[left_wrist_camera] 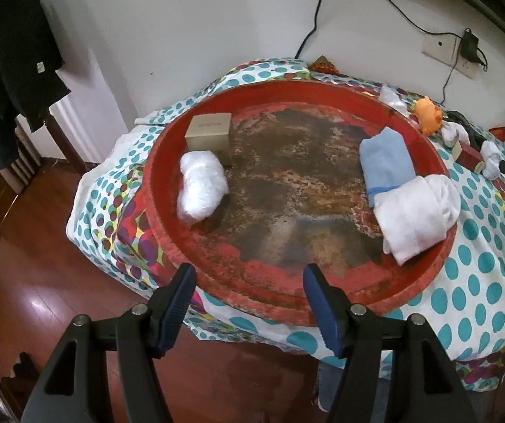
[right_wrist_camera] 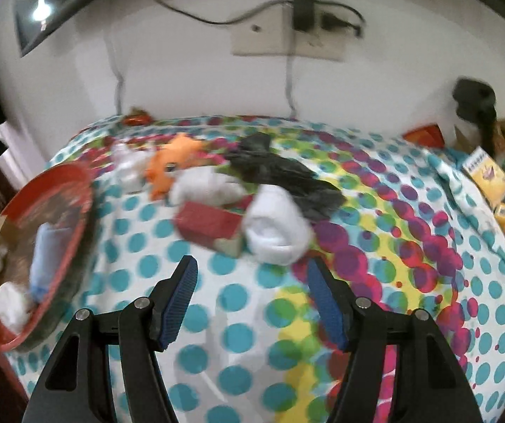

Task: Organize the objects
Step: 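Move the right tool to the second white sock on the bed and grasp it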

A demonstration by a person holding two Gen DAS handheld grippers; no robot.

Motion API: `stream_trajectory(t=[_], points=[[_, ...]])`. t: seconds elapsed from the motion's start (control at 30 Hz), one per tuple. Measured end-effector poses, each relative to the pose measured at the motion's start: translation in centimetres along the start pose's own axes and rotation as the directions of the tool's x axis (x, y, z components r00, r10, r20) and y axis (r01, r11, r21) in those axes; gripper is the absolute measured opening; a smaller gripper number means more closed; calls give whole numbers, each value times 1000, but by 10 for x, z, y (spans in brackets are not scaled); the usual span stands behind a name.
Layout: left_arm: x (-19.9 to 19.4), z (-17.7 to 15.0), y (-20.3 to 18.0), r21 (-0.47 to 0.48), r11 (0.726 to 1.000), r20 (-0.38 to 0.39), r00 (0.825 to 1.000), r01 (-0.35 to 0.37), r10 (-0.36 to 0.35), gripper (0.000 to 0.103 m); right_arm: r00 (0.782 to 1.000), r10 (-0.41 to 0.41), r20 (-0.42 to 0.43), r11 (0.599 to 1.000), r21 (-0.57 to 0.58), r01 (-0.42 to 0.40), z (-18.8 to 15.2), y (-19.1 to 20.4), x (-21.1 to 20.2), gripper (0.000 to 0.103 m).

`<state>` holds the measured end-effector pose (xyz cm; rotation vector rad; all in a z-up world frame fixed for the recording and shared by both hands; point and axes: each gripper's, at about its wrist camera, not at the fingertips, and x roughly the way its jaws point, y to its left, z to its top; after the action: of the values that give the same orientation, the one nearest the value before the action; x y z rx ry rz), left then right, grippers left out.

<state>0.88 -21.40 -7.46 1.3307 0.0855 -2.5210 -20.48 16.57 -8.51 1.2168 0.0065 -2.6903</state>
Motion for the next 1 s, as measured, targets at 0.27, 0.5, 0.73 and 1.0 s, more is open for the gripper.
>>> stream_trajectory(t=[0.27,0.5,0.73,1.0], points=[[-3,1,-8,41,999,18,1000,-21,21,65,999,-40,-7,998,39,40,7,-11,36,62],[-13,6,-19,70,997,34,999,-15,12,65,1000,-31,-3,999,13,31,11,-10,54,53],[-18,20,-42,130,991,49,999,-19,13,65,1000,-16,-13,1000,11,17,12,-8,58,49],[-22,31,-67,171,985,60,998,5,-15,65,1000,-26,-12,1000,4,26,10,-10,55,48]])
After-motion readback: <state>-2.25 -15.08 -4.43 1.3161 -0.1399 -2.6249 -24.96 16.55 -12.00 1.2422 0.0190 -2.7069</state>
